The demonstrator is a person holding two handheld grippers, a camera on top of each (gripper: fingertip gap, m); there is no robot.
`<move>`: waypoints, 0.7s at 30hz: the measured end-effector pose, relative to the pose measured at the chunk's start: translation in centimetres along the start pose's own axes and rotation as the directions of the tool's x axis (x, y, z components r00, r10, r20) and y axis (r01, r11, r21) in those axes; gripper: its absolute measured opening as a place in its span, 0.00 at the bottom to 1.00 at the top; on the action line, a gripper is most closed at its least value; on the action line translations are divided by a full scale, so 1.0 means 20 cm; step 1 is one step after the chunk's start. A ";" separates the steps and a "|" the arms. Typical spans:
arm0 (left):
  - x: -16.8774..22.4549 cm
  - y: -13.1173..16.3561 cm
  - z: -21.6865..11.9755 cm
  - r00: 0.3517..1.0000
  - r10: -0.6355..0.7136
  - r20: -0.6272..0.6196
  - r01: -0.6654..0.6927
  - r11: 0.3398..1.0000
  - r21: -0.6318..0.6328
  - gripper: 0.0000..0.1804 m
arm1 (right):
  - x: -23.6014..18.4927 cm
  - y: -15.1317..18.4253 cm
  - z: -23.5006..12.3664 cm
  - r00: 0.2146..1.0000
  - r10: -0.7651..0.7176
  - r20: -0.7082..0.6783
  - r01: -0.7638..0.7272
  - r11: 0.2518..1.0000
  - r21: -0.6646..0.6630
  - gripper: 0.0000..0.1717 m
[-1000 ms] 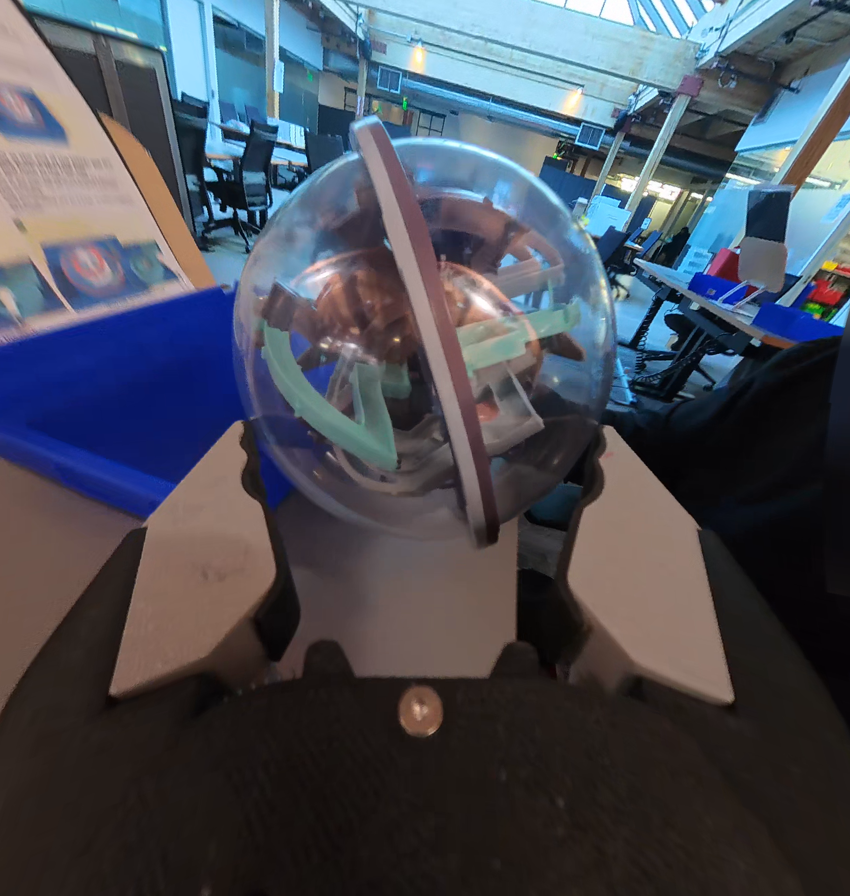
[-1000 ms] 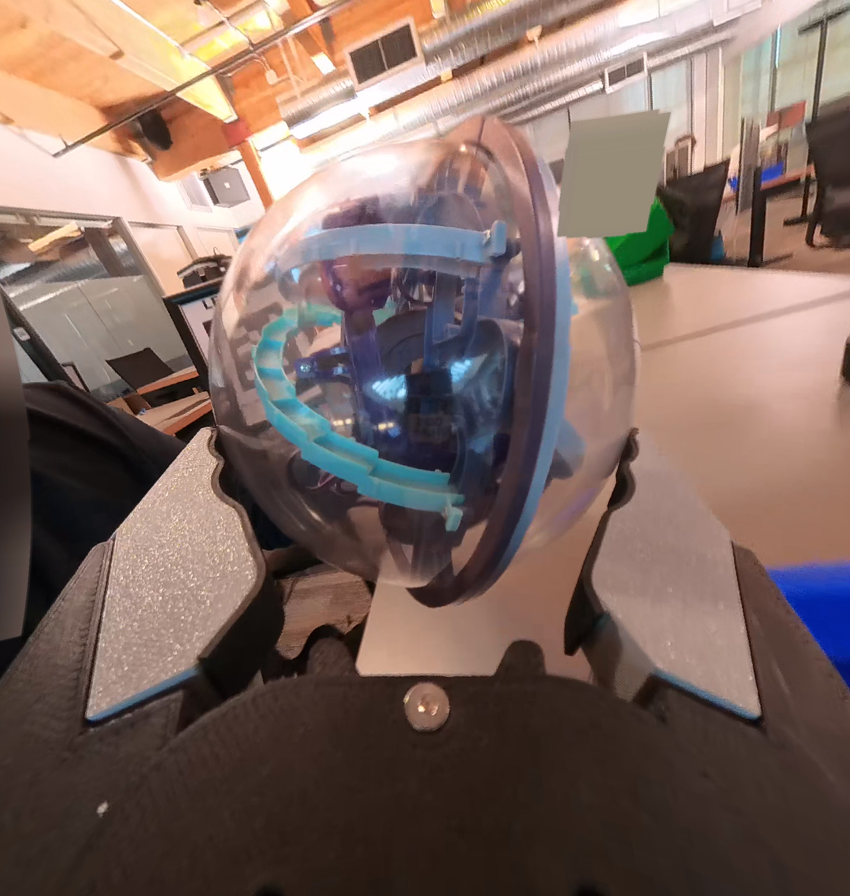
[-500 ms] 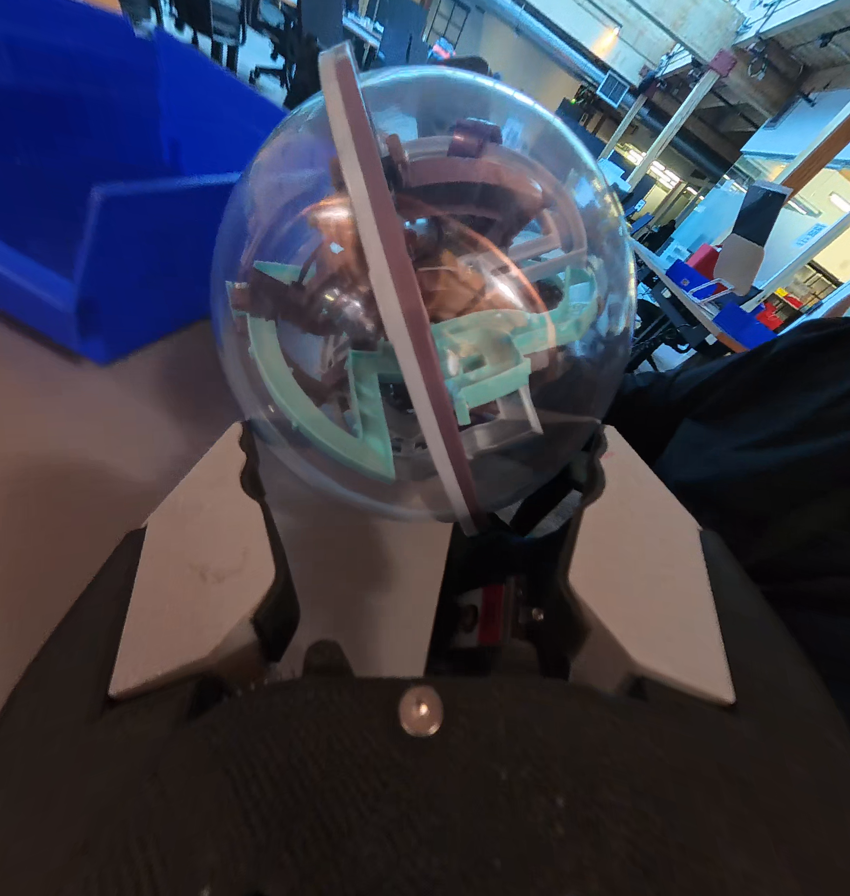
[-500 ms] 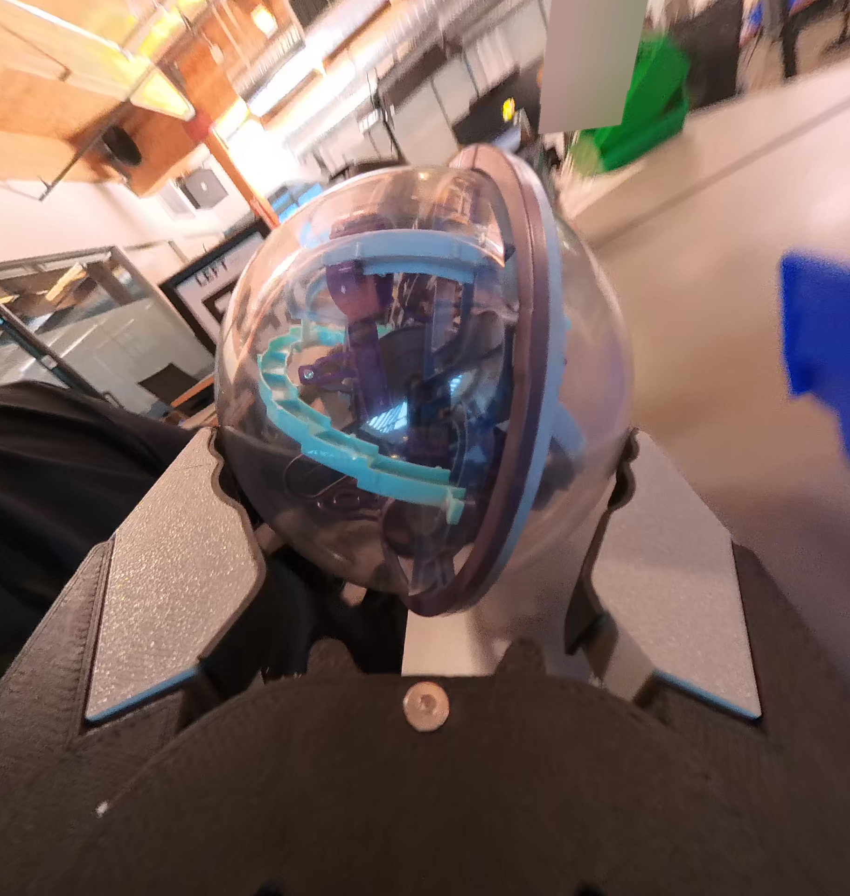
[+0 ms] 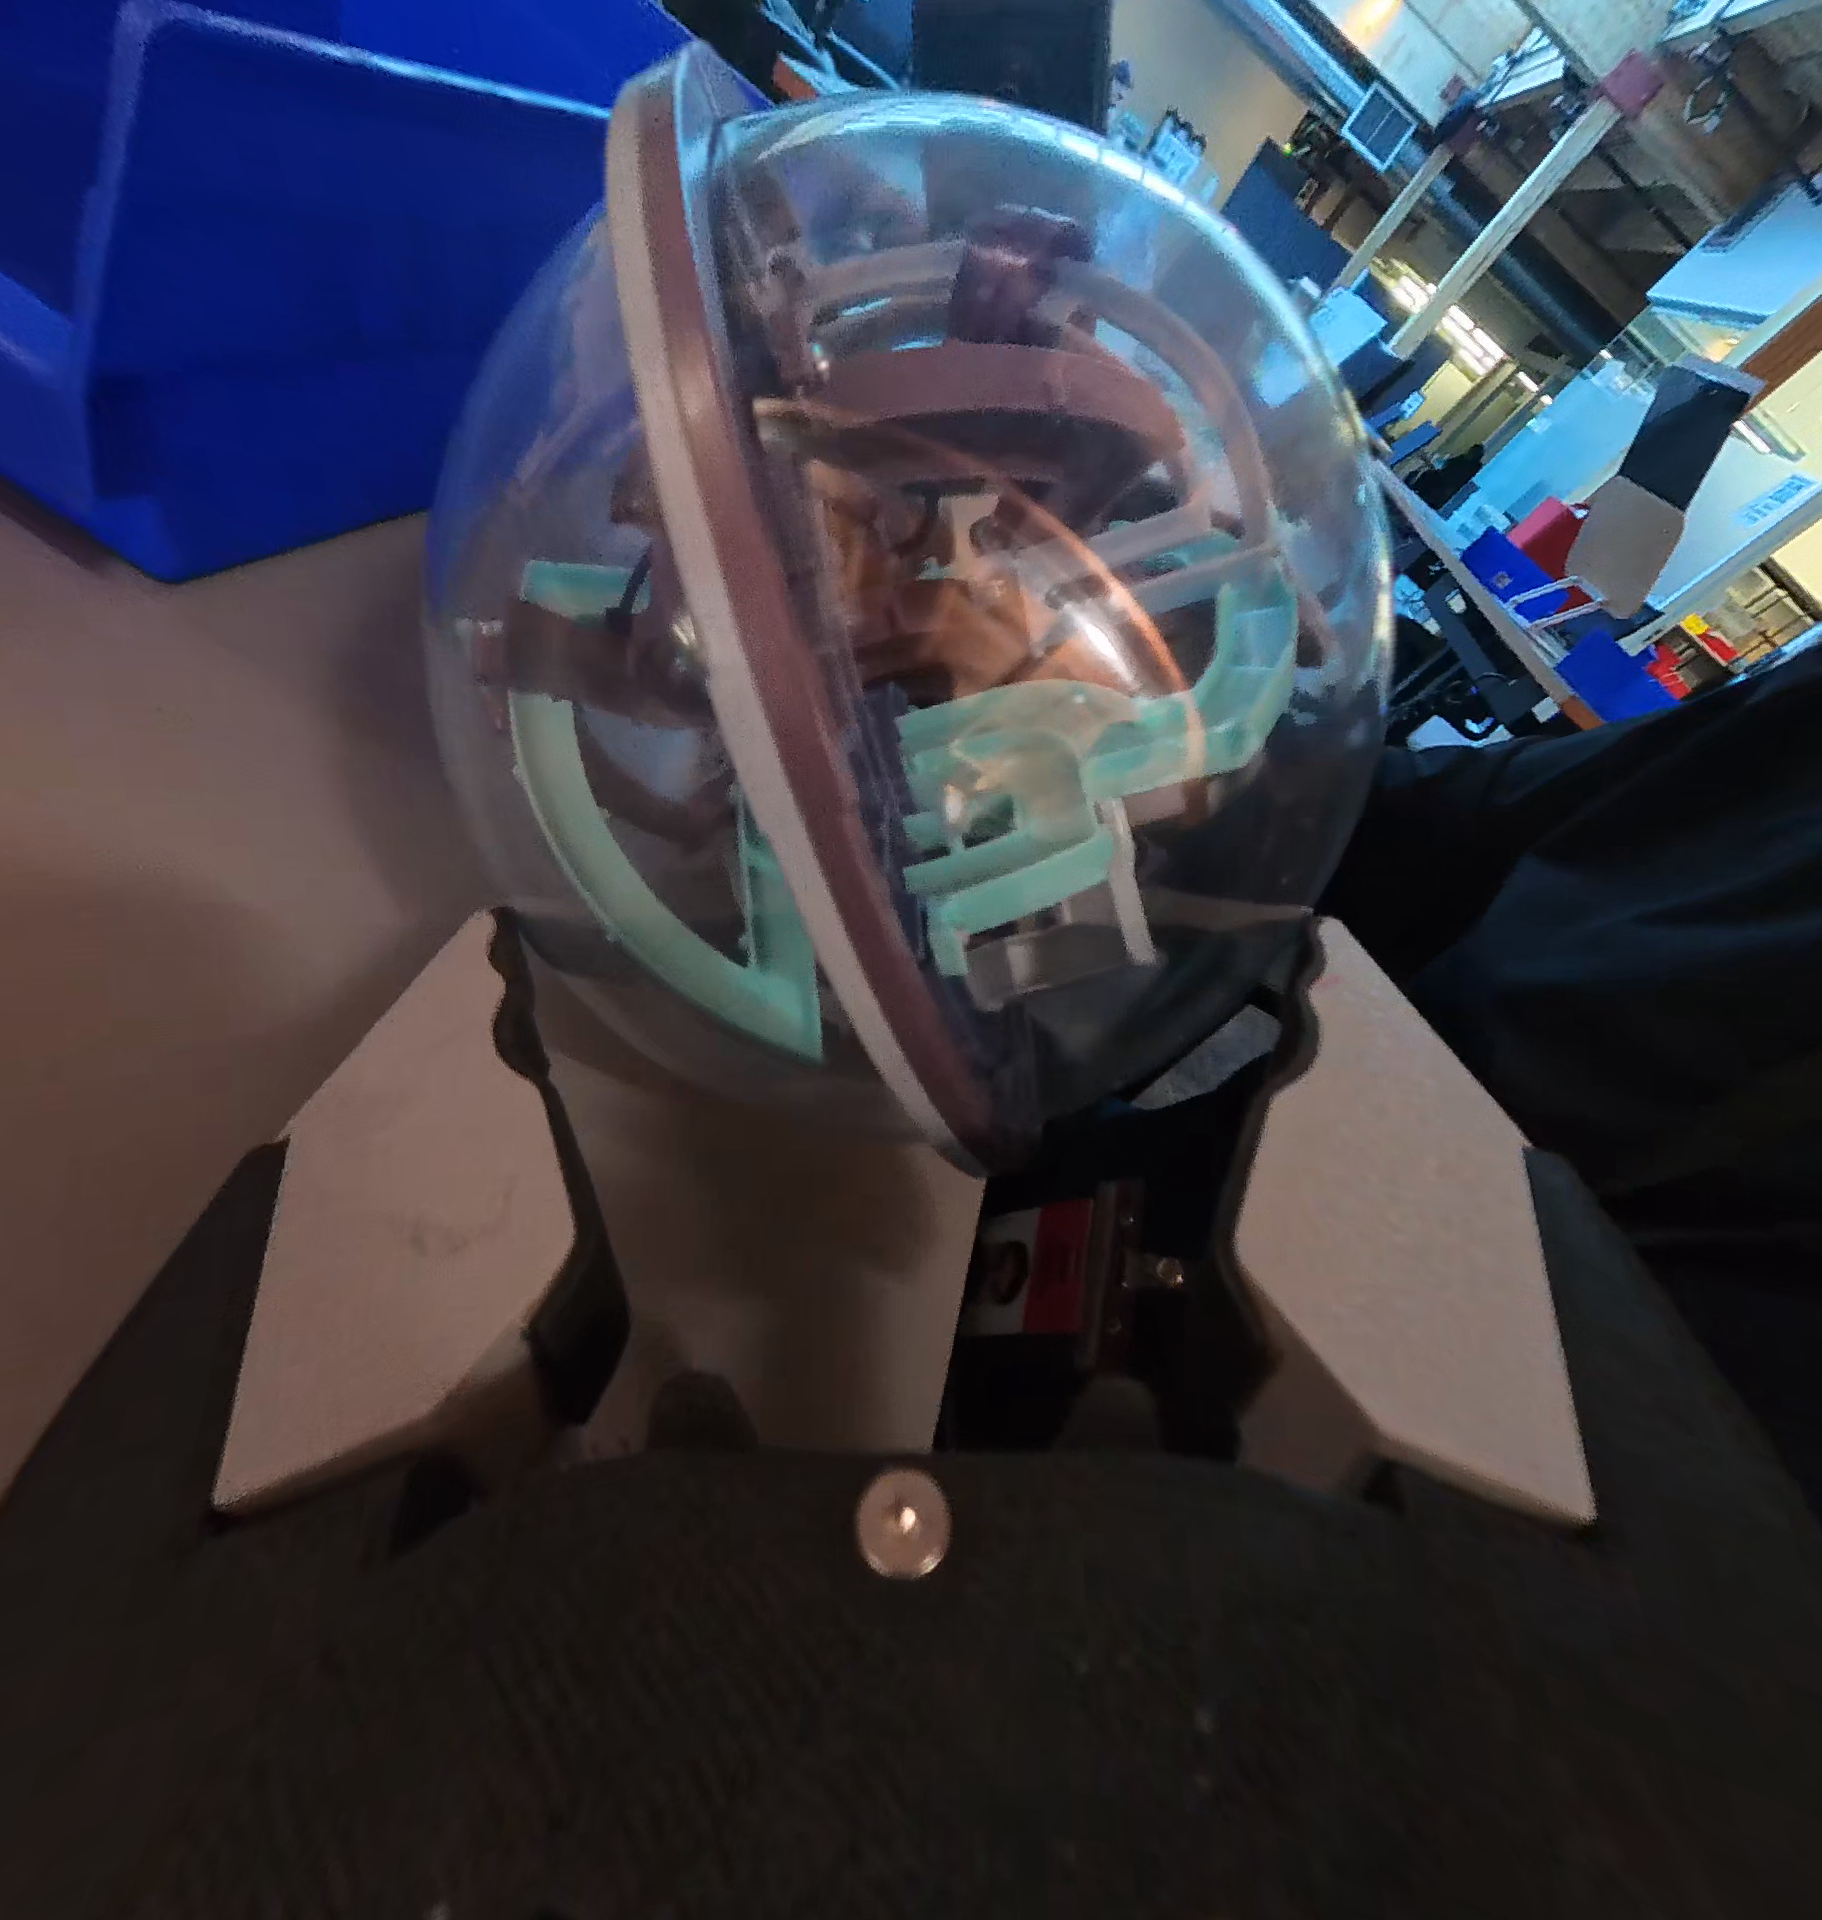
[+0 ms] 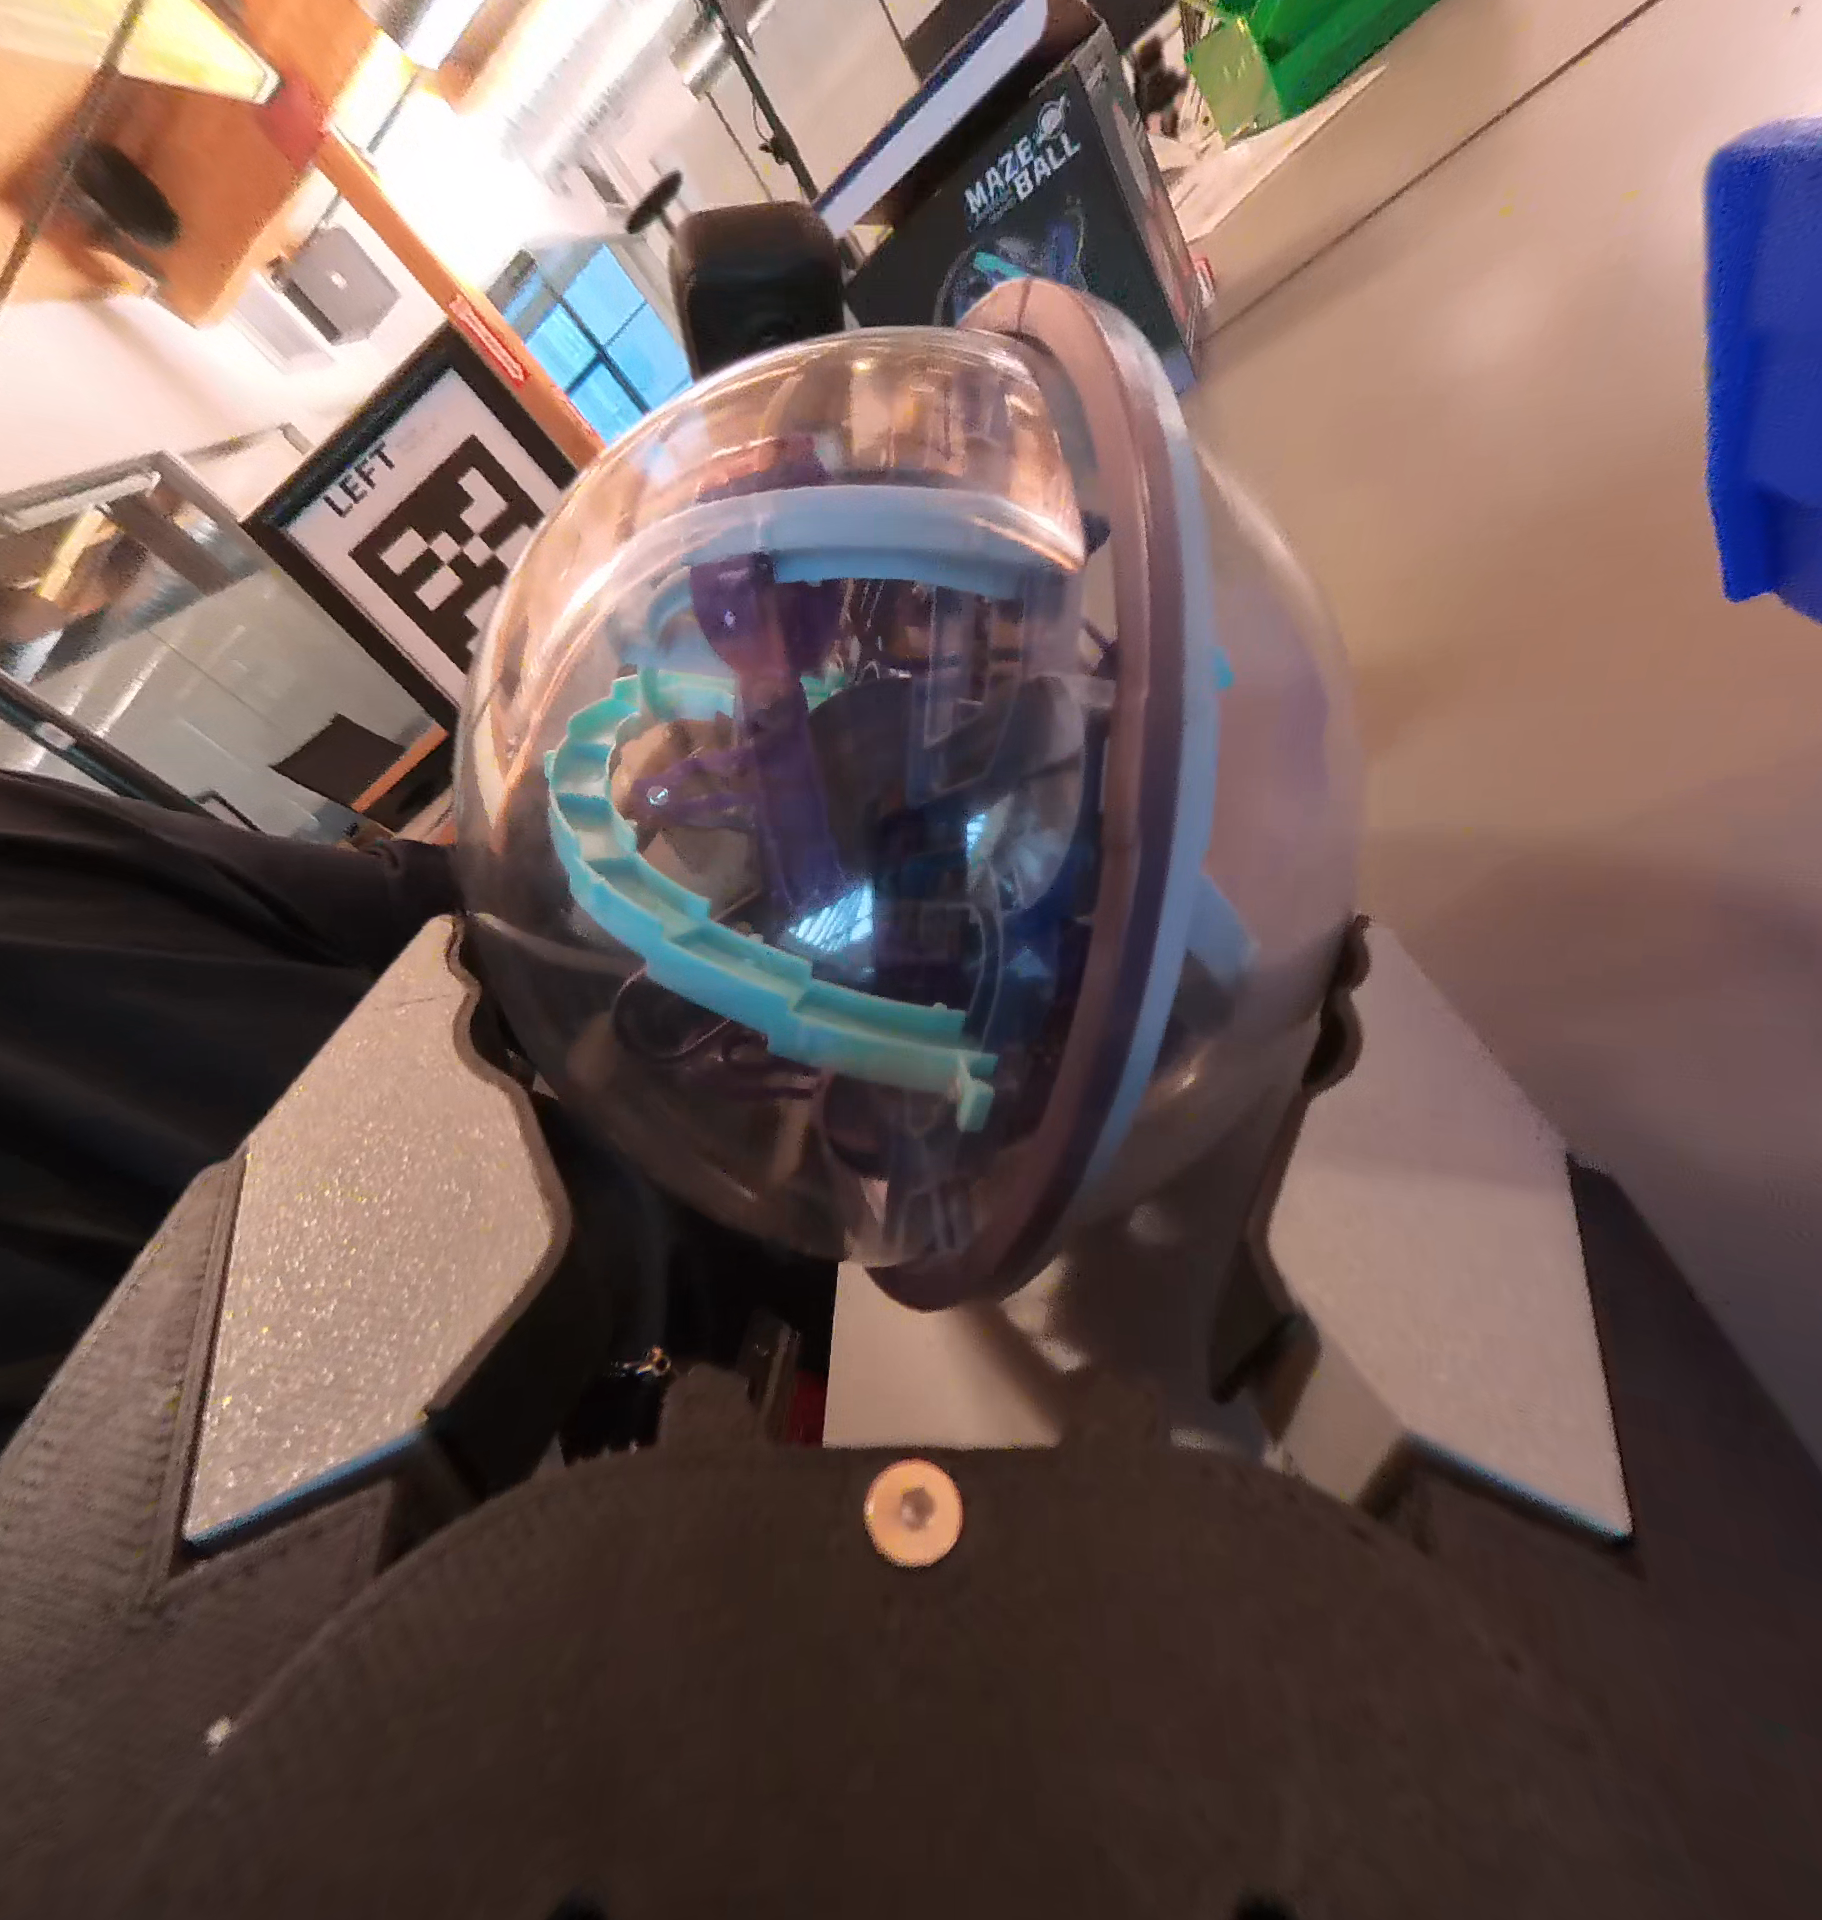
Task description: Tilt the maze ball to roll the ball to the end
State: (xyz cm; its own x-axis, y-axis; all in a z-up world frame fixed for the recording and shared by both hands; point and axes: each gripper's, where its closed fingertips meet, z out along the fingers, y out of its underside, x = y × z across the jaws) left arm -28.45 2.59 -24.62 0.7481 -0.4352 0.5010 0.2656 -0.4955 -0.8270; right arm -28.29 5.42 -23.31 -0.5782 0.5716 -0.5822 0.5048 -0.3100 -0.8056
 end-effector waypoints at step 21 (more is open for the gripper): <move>-0.06 -0.14 -0.03 0.945 0.310 0.100 -0.308 0.951 -0.039 0.74 | 0.06 -0.02 -0.03 1.000 -0.004 -0.025 0.004 1.000 -0.011 0.87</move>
State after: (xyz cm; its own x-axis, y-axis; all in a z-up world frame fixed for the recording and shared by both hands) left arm -30.48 3.98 -22.67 0.8502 -0.4902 0.1919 -0.0015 -0.3668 -0.9303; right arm -28.86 6.66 -23.64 -0.5636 0.5919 -0.5762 0.5098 -0.2995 -0.8064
